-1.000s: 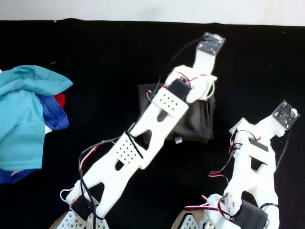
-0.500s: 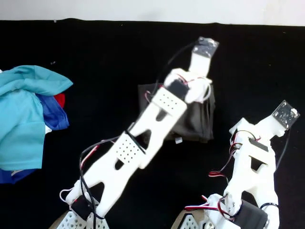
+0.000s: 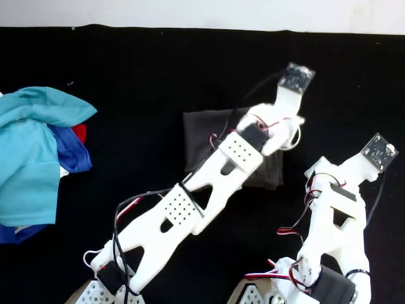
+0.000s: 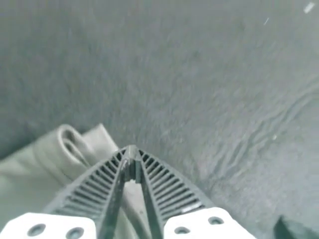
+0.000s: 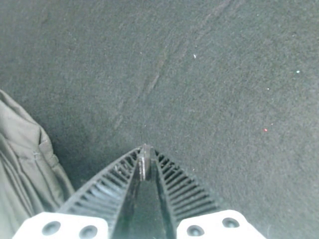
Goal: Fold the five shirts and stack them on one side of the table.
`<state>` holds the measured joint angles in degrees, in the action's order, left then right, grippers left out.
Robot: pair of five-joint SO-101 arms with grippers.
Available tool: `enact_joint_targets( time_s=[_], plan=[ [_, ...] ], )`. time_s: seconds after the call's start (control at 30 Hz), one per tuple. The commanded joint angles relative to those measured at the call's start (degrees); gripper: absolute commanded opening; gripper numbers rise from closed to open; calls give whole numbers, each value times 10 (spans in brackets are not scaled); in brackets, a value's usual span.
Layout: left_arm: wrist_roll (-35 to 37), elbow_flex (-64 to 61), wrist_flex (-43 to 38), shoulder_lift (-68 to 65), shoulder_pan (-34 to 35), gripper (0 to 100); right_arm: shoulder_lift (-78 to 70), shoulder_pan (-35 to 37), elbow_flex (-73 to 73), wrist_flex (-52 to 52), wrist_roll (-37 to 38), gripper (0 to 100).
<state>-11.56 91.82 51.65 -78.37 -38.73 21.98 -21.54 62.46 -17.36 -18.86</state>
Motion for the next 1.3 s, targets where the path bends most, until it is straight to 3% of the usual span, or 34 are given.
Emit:
enact_joint_targets(
  time_s=[0.0, 0.2, 0.47, 0.5, 0.63, 0.9, 1.03, 1.27],
  plan=[
    [-5, 33, 28, 95, 0, 9, -1, 6, -19, 9, -5, 9],
    [-5, 31, 140, 154, 22, 9, -1, 6, -19, 9, -5, 9],
    [-5, 27, 505, 175, 33, 8, -1, 6, -19, 9, -5, 9],
    [-2, 15, 521, 185, 36, 8, -1, 6, -19, 9, -5, 9],
    [7, -87, 516, 255, 44, 8, -1, 6, -20, 10, -5, 9],
    [25, -426, 475, 371, 31, 9, -1, 7, -20, 10, -5, 9],
    [26, -479, 419, 370, 32, 9, -1, 7, -20, 10, -5, 9],
    [69, -492, 360, 369, -28, 9, -1, 22, -18, 9, -5, 9]
  ],
)
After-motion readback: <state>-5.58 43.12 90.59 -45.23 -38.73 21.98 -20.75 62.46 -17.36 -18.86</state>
